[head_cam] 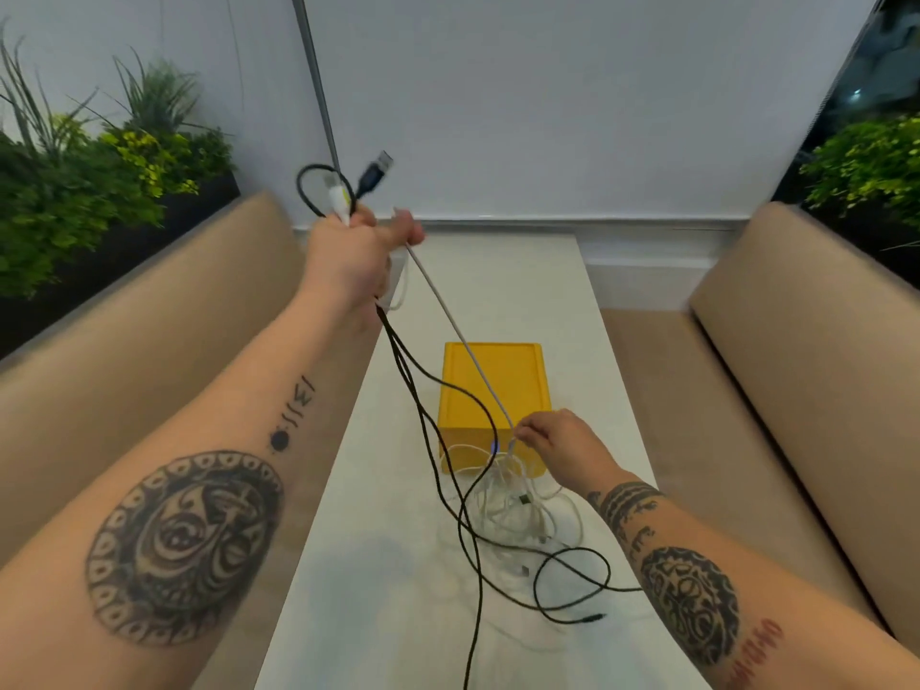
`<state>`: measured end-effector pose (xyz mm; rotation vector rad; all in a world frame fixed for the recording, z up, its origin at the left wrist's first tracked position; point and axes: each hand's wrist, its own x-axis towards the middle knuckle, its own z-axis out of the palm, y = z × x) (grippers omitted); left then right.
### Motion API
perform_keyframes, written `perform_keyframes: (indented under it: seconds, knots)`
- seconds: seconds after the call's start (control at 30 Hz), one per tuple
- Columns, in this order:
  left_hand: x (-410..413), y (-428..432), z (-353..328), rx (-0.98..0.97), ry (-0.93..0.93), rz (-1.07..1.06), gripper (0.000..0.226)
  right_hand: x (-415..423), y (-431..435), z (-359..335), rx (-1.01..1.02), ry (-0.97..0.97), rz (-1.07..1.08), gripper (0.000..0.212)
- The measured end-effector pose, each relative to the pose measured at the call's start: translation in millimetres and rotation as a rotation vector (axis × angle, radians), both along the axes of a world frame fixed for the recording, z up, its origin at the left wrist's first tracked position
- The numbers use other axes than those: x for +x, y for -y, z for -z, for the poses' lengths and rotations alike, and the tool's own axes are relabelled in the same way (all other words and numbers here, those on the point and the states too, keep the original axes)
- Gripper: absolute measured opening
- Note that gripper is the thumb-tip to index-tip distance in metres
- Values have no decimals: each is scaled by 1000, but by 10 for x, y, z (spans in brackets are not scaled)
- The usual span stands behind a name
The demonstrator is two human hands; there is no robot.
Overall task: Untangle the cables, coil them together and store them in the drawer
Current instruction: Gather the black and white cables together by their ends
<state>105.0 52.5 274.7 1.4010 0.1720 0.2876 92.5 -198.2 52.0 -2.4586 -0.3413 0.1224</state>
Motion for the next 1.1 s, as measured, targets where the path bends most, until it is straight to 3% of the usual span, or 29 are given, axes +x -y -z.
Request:
perform_keyframes:
  seconds: [0.1, 0.3, 0.47, 0.57, 0.67, 0.83, 0.97, 1.1]
  knots:
    - [21, -189, -140, -71, 54, -84, 41, -73, 155, 188, -110, -40, 87, 28]
    - [-33, -509, -253, -164, 114, -220, 40, -144, 453, 691, -393, -323, 299, 20]
    - [-101, -540, -126, -157, 98, -233, 40, -138, 556, 789, -442, -456, 465, 19]
    - [-105, -495, -26, -117, 61, -180, 39, -76, 527, 788, -460, -444, 459, 22]
    - [-125, -435, -41, -79, 48, -98, 37, -31, 414, 736, -465, -467, 365, 37]
    - [-212, -262, -95, -145, 16, 110, 36, -104, 97, 453, -381, -428, 237, 27]
    - [-229, -86, -124, -160, 20, 166, 41, -239, -264, 333, -356, -405, 78, 45]
    - [-214, -4, -145, -147, 37, 203, 39, -356, -532, 397, -515, -191, 127, 23]
